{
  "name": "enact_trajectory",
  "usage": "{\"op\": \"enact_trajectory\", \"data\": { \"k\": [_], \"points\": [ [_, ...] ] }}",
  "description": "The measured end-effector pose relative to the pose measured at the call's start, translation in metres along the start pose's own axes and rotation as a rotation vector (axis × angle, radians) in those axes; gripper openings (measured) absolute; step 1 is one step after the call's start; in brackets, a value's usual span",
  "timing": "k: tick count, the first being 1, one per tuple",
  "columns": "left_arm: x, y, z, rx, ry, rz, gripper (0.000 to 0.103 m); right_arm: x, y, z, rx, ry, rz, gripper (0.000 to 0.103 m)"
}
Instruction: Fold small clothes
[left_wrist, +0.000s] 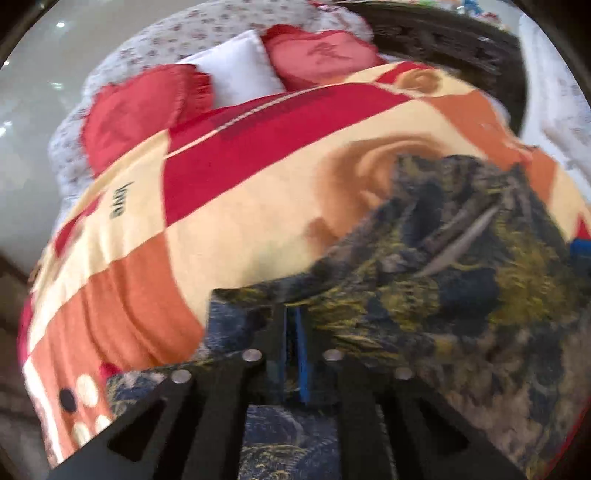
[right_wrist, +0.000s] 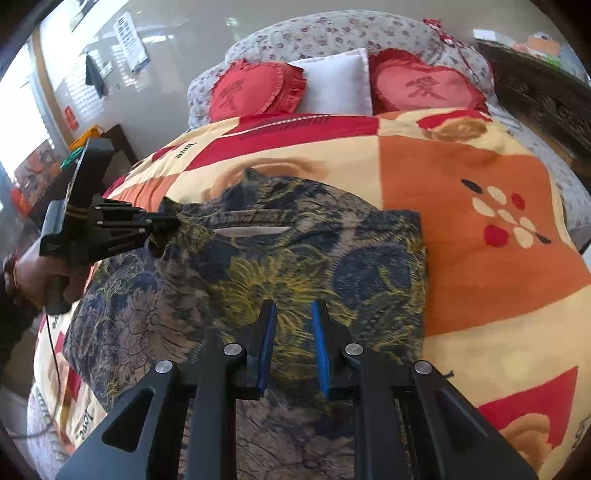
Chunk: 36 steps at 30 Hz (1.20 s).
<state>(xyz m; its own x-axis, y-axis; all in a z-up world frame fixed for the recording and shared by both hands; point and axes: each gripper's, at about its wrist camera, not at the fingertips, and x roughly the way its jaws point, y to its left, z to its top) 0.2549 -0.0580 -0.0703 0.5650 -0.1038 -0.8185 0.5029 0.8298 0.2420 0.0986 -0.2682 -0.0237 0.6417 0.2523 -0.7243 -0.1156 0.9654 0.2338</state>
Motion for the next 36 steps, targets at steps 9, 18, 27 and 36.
{"op": "enact_trajectory", "data": {
  "k": [9,18,27,36],
  "points": [
    [-0.045,0.055,-0.051,-0.428,-0.18,-0.036,0.058,0.015,-0.027,0.023,0.098,0.007,-0.124,0.003],
    [-0.001,0.124,-0.118,-0.83,-0.114,0.026,0.059,0.083,-0.024,0.044,0.086,-0.024,-0.36,0.06],
    [-0.005,0.121,-0.118,-0.833,-0.121,0.035,0.063,0.088,-0.061,0.035,0.204,-0.041,-0.261,0.087],
    [-0.109,0.055,-0.132,-0.61,-0.244,-0.003,0.063,-0.003,0.019,0.015,-0.063,-0.132,-0.118,0.034]
  ]
}}
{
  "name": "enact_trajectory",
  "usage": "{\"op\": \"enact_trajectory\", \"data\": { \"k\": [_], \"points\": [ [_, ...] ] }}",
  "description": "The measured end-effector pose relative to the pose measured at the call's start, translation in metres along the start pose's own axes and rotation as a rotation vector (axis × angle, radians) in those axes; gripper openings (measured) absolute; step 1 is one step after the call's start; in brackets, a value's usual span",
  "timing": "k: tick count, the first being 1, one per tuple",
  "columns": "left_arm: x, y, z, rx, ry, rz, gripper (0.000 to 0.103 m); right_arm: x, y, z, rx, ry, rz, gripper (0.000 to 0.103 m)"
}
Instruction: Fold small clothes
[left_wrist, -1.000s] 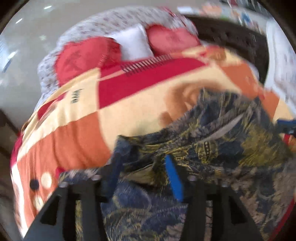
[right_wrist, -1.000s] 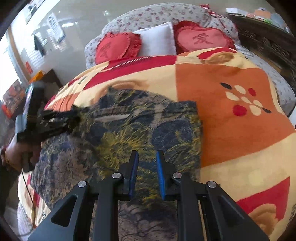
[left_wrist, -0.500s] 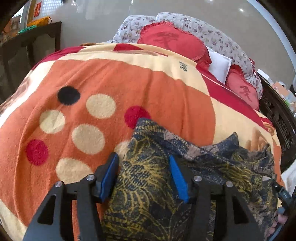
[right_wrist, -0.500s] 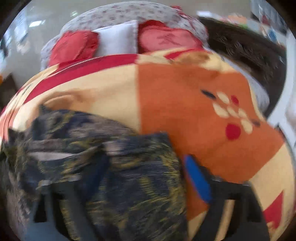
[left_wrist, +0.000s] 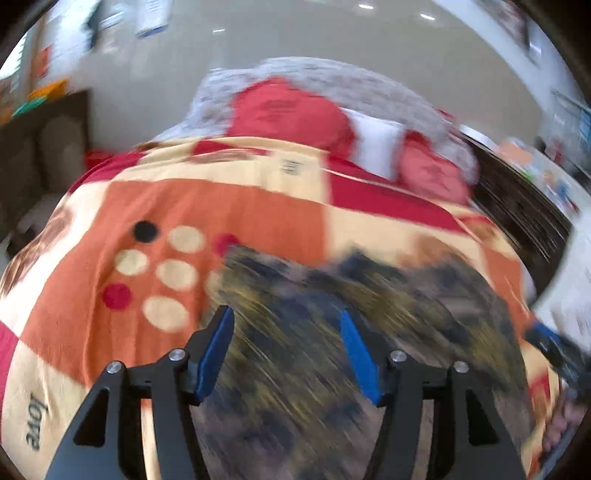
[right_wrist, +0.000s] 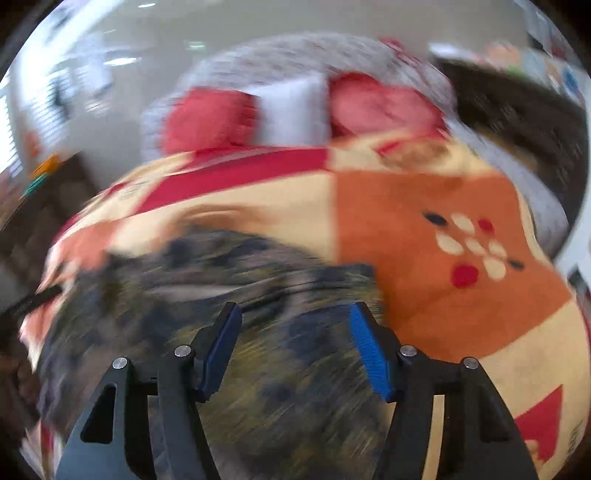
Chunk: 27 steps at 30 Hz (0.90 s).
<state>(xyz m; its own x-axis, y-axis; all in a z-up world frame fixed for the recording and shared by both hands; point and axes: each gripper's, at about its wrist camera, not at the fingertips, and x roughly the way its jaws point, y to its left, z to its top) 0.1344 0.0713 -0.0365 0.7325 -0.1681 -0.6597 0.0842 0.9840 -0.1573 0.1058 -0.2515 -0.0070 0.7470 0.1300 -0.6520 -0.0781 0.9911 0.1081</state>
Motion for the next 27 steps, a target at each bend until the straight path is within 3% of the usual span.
{"op": "enact_trajectory", "data": {
  "k": [1,3,5,6,8,9,13,18,22,25,27],
  "points": [
    [-0.005,-0.008,-0.007,0.035,0.004,0.003,0.063,-0.007,0.012,-0.007,-0.038,0.01,0.039,0.021],
    [-0.007,-0.019,-0.027,0.095,0.03,0.011,0.063,-0.005,0.021,-0.02,-0.028,0.055,0.063,0.009],
    [0.008,-0.016,-0.049,0.094,0.099,0.031,0.063,0.005,0.021,-0.036,0.019,0.093,0.069,0.0],
    [0.023,-0.011,-0.062,0.073,0.167,0.032,0.063,0.014,0.021,-0.043,0.023,0.118,0.05,0.0],
    [0.022,-0.011,-0.073,0.101,0.11,0.025,0.068,0.036,0.018,-0.061,0.024,0.179,0.013,0.0],
    [0.023,-0.013,-0.075,0.112,0.11,0.026,0.068,0.036,0.016,-0.065,0.022,0.141,0.021,0.0],
    [0.02,-0.012,-0.074,0.079,0.11,-0.002,0.074,0.039,0.012,-0.064,0.028,0.132,0.03,0.0],
    [-0.024,0.008,-0.074,-0.016,0.077,-0.088,0.074,0.038,0.016,-0.065,0.0,0.119,0.008,0.0],
    [-0.07,0.025,-0.091,-0.051,0.072,-0.125,0.075,0.014,0.026,-0.063,0.005,0.108,-0.044,0.0],
    [-0.093,0.037,-0.113,-0.164,0.111,-0.189,0.076,-0.01,0.044,-0.062,-0.001,0.056,0.027,0.001],
    [-0.101,0.041,-0.126,-0.226,0.129,-0.205,0.076,-0.011,0.059,-0.066,-0.063,0.054,0.028,0.003]
  ]
}}
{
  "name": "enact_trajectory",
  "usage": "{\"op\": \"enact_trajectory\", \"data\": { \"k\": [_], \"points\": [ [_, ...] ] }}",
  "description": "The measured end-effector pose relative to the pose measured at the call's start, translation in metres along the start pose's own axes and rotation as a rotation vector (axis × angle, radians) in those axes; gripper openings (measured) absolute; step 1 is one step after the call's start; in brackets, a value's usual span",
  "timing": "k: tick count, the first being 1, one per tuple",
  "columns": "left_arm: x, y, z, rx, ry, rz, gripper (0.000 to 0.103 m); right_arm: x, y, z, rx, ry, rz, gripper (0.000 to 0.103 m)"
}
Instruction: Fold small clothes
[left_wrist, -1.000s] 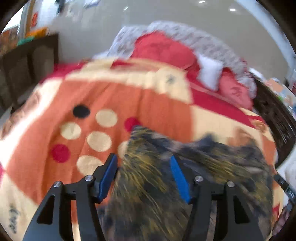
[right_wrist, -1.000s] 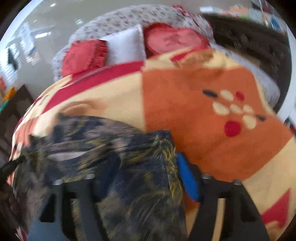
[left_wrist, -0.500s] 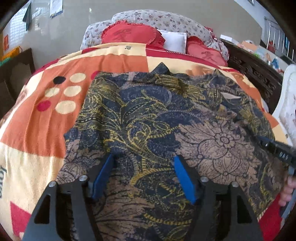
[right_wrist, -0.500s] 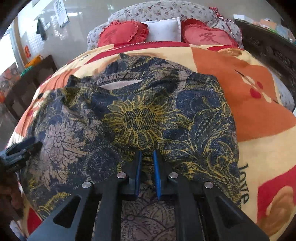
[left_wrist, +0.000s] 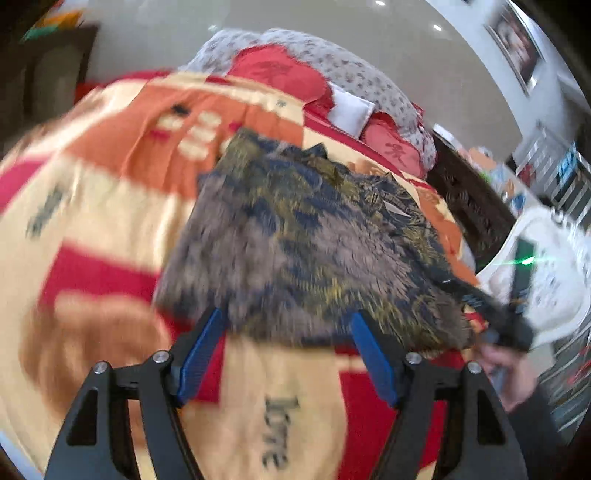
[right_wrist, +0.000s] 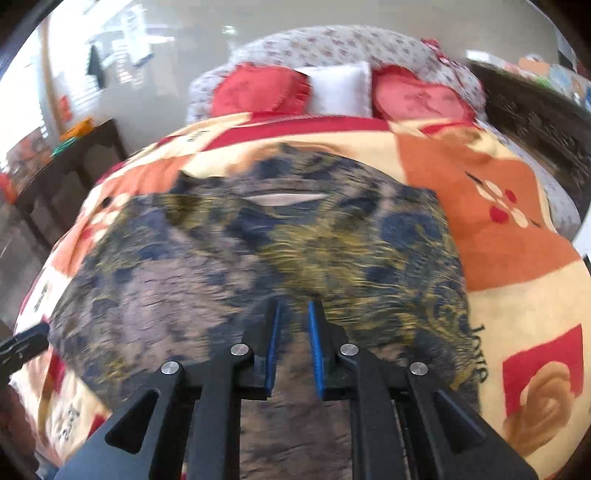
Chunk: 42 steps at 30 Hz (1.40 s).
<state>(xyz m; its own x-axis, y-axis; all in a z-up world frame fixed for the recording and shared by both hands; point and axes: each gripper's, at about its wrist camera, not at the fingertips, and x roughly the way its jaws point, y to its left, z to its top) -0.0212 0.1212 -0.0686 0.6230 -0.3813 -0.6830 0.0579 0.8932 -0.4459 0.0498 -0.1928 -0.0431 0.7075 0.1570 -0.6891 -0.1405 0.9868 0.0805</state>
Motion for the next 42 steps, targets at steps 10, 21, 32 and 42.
{"op": "enact_trajectory", "data": {
  "k": [10,21,32,42],
  "points": [
    [0.025,0.045,-0.009,-0.346,-0.02,-0.104,0.079,0.025,0.009,-0.02,-0.051,0.038,-0.07,0.006],
    [0.039,0.061,0.018,-0.455,-0.119,-0.113,0.076,0.026,0.007,-0.02,-0.037,0.035,-0.054,0.006],
    [0.042,0.063,0.021,-0.447,-0.127,0.055,0.021,0.026,-0.004,-0.02,0.005,0.03,-0.009,0.006],
    [0.027,-0.05,0.039,0.023,-0.277,0.131,0.009,0.026,-0.005,-0.02,0.012,0.026,-0.002,0.007]
  ]
}}
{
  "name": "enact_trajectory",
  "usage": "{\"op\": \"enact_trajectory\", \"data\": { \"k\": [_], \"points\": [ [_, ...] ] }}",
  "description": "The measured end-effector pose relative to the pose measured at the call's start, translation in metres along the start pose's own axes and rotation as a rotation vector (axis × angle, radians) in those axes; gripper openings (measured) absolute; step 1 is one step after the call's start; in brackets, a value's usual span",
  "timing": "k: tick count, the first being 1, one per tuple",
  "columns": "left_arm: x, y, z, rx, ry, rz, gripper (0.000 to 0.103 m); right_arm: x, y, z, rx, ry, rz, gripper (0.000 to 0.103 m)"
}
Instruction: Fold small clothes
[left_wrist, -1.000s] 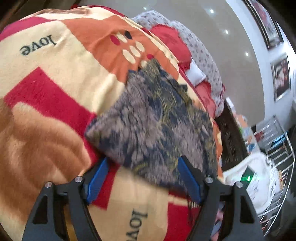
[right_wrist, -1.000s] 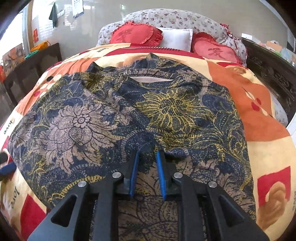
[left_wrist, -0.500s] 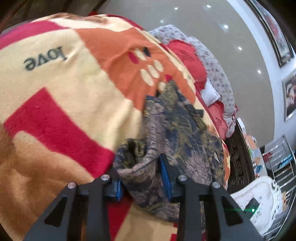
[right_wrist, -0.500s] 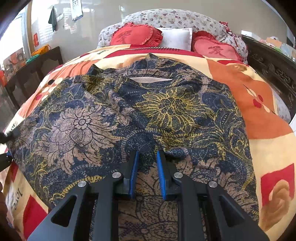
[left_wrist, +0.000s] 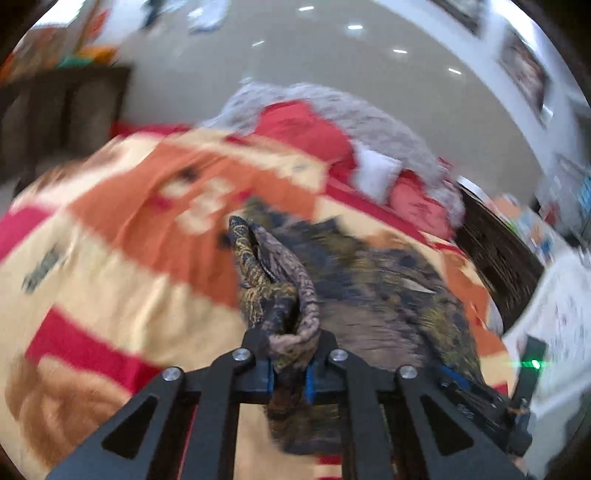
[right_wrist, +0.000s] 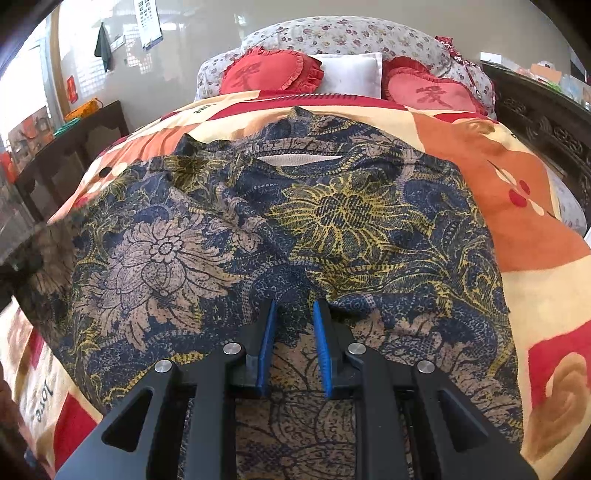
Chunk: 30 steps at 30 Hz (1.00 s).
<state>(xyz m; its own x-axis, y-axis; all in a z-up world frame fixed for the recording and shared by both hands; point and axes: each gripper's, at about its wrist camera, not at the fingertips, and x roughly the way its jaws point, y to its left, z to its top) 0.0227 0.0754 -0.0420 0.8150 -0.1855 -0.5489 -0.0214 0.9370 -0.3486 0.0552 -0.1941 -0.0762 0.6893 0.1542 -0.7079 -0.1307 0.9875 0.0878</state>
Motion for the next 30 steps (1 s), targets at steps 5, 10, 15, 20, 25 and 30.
{"op": "enact_trajectory", "data": {
  "k": [5,10,15,20,25,30],
  "points": [
    [0.012,-0.069,0.006,0.144,-0.021,-0.109,0.007,-0.008,-0.009,0.003,0.053,-0.007,0.04,0.007],
    [0.025,-0.133,0.001,0.207,-0.014,-0.227,0.007,-0.047,-0.038,0.007,0.13,-0.067,0.075,0.007],
    [0.026,-0.173,-0.015,0.259,0.005,-0.307,0.007,-0.073,-0.07,0.007,0.172,-0.091,0.146,0.007],
    [0.03,-0.205,-0.035,0.304,0.052,-0.364,0.007,-0.085,-0.1,0.007,0.233,-0.114,0.146,0.007],
    [0.032,-0.215,-0.047,0.329,0.08,-0.385,0.007,-0.085,-0.124,0.0,0.332,-0.114,0.174,0.007],
    [0.006,-0.181,-0.031,0.267,0.042,-0.375,0.007,-0.066,-0.138,0.003,0.511,-0.076,0.47,0.024]
  ]
}}
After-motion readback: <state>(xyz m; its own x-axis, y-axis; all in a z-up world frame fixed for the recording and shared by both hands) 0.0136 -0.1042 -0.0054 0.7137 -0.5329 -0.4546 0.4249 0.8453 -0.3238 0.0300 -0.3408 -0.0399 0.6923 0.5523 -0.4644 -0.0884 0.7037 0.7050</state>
